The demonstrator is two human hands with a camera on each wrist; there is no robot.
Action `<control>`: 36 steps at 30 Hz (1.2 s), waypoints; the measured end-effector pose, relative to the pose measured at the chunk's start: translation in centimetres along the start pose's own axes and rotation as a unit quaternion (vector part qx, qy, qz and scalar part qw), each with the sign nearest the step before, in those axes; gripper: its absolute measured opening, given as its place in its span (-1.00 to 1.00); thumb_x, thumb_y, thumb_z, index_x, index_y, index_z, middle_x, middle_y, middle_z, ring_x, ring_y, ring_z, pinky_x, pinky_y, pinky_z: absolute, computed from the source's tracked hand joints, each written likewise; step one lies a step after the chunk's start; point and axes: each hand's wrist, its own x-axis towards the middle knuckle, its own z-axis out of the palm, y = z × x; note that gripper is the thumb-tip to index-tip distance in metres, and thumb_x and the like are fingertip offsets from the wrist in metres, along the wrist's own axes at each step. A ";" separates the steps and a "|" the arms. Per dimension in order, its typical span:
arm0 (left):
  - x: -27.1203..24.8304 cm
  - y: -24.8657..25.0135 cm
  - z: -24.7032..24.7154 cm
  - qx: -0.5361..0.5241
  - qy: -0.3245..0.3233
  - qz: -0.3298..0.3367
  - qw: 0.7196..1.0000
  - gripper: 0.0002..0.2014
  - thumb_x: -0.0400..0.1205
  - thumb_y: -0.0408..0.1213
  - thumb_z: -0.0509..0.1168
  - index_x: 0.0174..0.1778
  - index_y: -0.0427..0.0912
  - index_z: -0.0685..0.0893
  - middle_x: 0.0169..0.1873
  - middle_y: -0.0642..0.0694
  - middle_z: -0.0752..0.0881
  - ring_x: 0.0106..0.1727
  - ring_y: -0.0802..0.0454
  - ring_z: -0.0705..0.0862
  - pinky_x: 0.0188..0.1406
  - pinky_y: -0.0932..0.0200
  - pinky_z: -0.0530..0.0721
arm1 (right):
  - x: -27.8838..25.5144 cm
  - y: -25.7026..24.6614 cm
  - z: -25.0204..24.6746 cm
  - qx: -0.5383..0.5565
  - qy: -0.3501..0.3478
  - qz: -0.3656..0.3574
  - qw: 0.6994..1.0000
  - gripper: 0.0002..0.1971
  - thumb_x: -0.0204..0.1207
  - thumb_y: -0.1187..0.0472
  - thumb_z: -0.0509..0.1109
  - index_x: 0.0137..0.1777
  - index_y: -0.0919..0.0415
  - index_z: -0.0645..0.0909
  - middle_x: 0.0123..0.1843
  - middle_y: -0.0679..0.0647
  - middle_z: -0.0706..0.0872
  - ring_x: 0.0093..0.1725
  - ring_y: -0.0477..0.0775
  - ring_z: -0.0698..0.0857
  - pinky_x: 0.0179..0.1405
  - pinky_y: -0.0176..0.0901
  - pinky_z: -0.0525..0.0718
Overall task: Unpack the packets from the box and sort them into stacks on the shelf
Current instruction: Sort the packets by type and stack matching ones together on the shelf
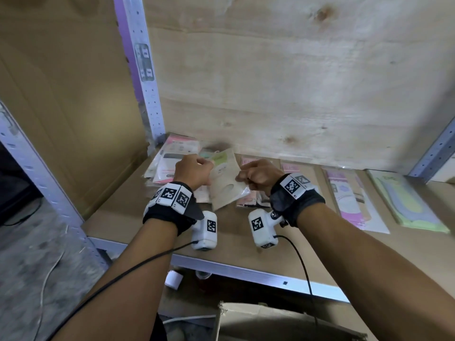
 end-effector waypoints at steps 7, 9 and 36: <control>-0.2 1.9 2.5 -0.158 -0.086 -0.093 0.979 -0.42 0.53 0.30 0.40 0.14 -0.19 0.64 0.02 -0.27 0.77 -0.08 -0.16 0.87 -0.03 -0.05 0.87 | -3.2 -0.4 -3.0 -0.115 0.027 -0.133 0.984 -0.73 0.45 0.45 0.50 0.15 0.30 0.75 0.03 0.24 0.78 0.02 0.15 0.72 0.24 0.09 0.72; -0.5 2.6 3.0 -0.205 -0.118 -0.113 0.965 -0.25 0.44 0.42 0.41 0.38 -0.05 0.58 0.11 -0.30 0.73 -0.09 -0.17 0.89 -0.01 -0.04 0.87 | -4.4 -0.7 -3.7 -0.214 0.053 -0.192 0.956 -0.69 0.46 0.43 0.46 0.19 0.25 0.76 -0.01 0.20 0.81 -0.03 0.05 0.72 0.18 -0.02 0.72; -3.3 5.1 13.5 -0.284 -0.277 -0.059 0.916 -0.85 0.69 -0.38 0.37 0.15 -0.28 0.70 0.01 -0.18 0.88 -0.05 -0.03 0.88 -0.19 0.11 0.86 | -9.2 12.5 -17.8 -0.009 0.039 -0.102 0.994 -0.56 0.33 -0.25 0.59 0.08 0.01 0.76 -0.11 -0.05 0.83 -0.17 -0.02 0.77 -0.20 -0.15 0.65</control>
